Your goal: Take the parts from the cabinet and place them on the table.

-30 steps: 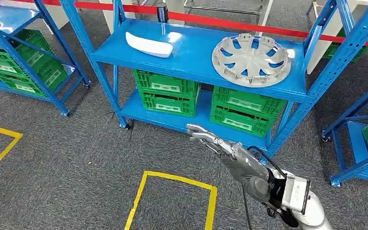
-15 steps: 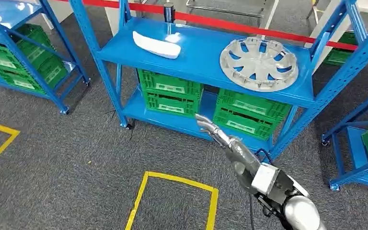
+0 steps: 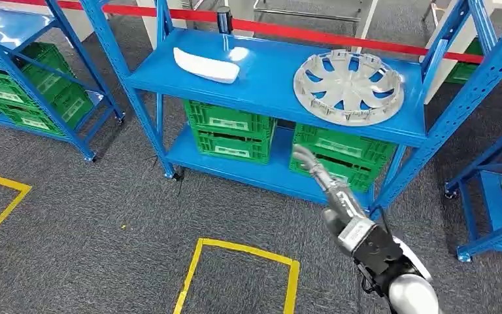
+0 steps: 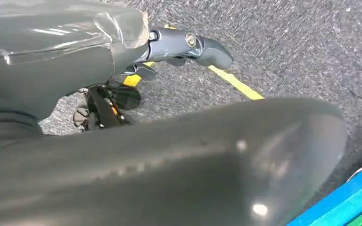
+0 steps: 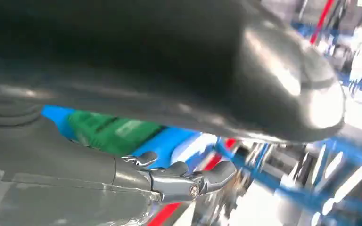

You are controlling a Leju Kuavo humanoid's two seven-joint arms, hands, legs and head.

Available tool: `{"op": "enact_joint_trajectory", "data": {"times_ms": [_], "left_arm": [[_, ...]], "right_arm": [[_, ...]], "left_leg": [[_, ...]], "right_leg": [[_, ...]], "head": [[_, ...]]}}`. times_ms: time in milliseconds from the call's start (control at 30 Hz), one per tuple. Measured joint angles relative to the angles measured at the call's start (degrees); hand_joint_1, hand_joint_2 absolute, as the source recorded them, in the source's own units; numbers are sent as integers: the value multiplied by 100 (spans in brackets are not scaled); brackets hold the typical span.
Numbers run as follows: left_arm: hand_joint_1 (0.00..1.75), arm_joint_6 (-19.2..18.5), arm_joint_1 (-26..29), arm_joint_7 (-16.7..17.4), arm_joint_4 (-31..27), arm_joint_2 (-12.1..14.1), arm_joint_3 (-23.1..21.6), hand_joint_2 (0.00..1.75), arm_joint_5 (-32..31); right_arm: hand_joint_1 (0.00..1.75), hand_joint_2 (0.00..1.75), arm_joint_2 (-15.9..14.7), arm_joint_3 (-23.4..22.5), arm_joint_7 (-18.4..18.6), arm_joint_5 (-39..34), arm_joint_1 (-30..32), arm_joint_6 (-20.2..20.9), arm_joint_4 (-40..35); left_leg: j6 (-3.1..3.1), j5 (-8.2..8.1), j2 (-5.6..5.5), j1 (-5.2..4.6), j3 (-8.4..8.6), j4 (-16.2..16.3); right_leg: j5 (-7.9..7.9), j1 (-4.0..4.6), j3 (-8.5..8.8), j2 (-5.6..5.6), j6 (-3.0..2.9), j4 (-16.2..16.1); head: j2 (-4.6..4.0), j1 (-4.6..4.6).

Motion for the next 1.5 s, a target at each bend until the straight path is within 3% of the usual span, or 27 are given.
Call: {"op": "enact_joint_trajectory", "data": {"times_ms": [67,100,200,233,367,400,433,500,567,633,700,733,767,833,900,933,1033,1067,1100,1133,1200,1233,1267,1367,1400,1433,1500], "left_arm": [[0,-2,9,0,4,-2,2,0,-17],[0,-2,11,0,7,-2,2,0,-20],[0,-9,9,-7,7,0,0,0,-20],[0,-11,9,-9,4,11,2,0,-20],[0,-28,12,-24,4,4,2,0,-68],[0,-31,17,-26,7,0,4,0,-81],[0,-37,13,-37,7,-7,2,0,-81],[0,-48,2,-39,13,-15,0,0,-122],[0,-63,3,-42,26,-24,-2,0,-140],[0,-61,9,-92,59,-17,0,0,-166],[0,-24,7,-155,133,0,-2,0,-214],[0,-11,8,-206,171,24,-2,0,-258],[0,-4,7,-243,217,42,-4,0,-291],[0,37,3,-336,325,109,-11,0,-378],[0,79,-4,-407,415,197,-31,0,-430],[0,81,-6,-426,454,203,-37,0,-444],[0,63,-14,-437,507,249,-37,0,-476],[0,37,-10,-437,514,251,-33,0,-487],[0,26,-7,-435,516,251,-28,0,-492],[0,15,-5,-435,516,251,-26,0,-494],[0,-22,-10,-435,514,260,-26,0,-492],[0,-28,-17,-435,509,269,-26,0,-494],[0,-33,-38,-431,507,282,-28,0,-496],[0,-48,-41,-433,507,280,-26,0,-492],[0,-63,-39,-433,507,276,-22,0,-492],[0,-85,-38,-431,505,275,-15,0,-492],[0,-135,-43,-422,505,271,-11,0,-505]], "right_arm": [[0,0,39,-115,24,41,76,-33,-37],[0,0,54,-148,26,48,104,-41,-52],[0,0,102,-227,41,54,134,-57,-114],[0,0,127,-266,48,65,148,-79,-125],[0,0,227,-481,103,83,278,-177,-208],[0,0,243,-546,111,87,298,-192,-254],[0,0,249,-592,111,92,312,-203,-275],[0,0,277,-686,151,107,368,-214,-299],[0,0,288,-739,166,116,460,-214,-299],[0,0,315,-799,179,113,505,-214,-304],[0,0,334,-854,184,96,527,-155,-332],[0,0,336,-861,175,67,525,-74,-332],[0,175,345,-861,132,2,545,32,-337],[0,175,297,-861,-215,-153,556,321,-328],[0,175,243,-854,-616,-206,534,516,-299],[0,0,218,-854,-754,-225,515,584,-273],[0,0,203,-850,-903,-350,425,752,-146],[0,0,199,-848,-907,-425,402,807,-98],[0,0,197,-843,-903,-490,383,842,-46],[0,0,197,-841,-879,-498,351,855,-13],[0,0,194,-837,-813,-442,293,859,31],[0,0,192,-835,-789,-420,269,863,44],[0,0,192,-835,-776,-413,251,866,57],[0,0,186,-819,-734,-400,230,866,88],[0,0,181,-815,-732,-398,210,866,85],[0,0,173,-810,-710,-398,204,866,92],[0,0,144,-808,-671,-402,162,866,96]], "left_leg": [[-23,-85,4,31,-359,561],[-16,83,5,35,-324,403],[96,852,4,16,326,-1025],[136,768,9,-14,451,-1242],[234,773,2,-71,467,-1330],[263,841,6,4,593,-1459],[299,852,9,-16,638,-1513],[331,837,17,-31,647,-1511],[341,815,5,-37,651,-1502],[320,773,-5,-33,690,-1486],[268,687,-19,-25,729,-1407],[220,630,-20,-48,712,-1346],[190,586,-21,-75,697,-1297],[162,588,-16,-55,706,-1315],[109,519,-12,-30,701,-1279],[69,423,-2,-30,649,-1116],[-22,-87,2,30,-16,149],[-32,-142,4,35,-215,463],[-26,-55,4,36,-276,480],[-6,164,4,36,-201,228],[87,715,2,18,222,-737],[162,831,1,-13,403,-1154],[199,744,16,-38,450,-1242],[248,736,4,-86,436,-1265],[284,807,4,-50,562,-1401],[286,848,12,-33,624,-1490],[329,852,19,-32,657,-1528]], "right_leg": [[-13,9,10,5,-13,1],[-25,11,22,14,-9,1],[-64,19,101,42,22,-8],[-79,45,102,43,45,-6],[-90,30,120,36,172,-67],[-124,25,89,25,178,8],[-209,45,-1,24,171,183],[-567,44,-478,25,103,1077],[-719,44,-882,25,135,1745],[-450,20,-755,21,253,1353],[14,-15,-243,10,370,272],[43,-8,-147,0,307,69],[60,5,-110,13,238,41],[44,48,-122,17,158,63],[43,-27,-75,23,101,39],[19,-28,-44,20,62,36],[-11,-10,-19,55,18,37],[-16,-4,-18,76,15,38],[-19,-2,-10,113,12,38],[-24,4,-1,115,7,38],[-34,24,43,155,1,35],[-44,17,52,174,13,28],[-57,76,39,181,42,34],[-53,17,38,180,138,-14],[-62,56,51,180,178,-35],[-98,43,-7,115,177,82],[-433,45,-406,83,108,865]], "head": [[0,2],[0,0],[0,0],[0,11],[0,2],[0,15],[0,26],[0,33],[0,33],[0,33],[0,35],[0,35],[0,24],[0,26],[0,31],[0,7],[0,2],[0,2],[0,0],[0,2],[0,0],[0,2],[0,15],[0,2],[0,2],[0,26],[0,39]]}}
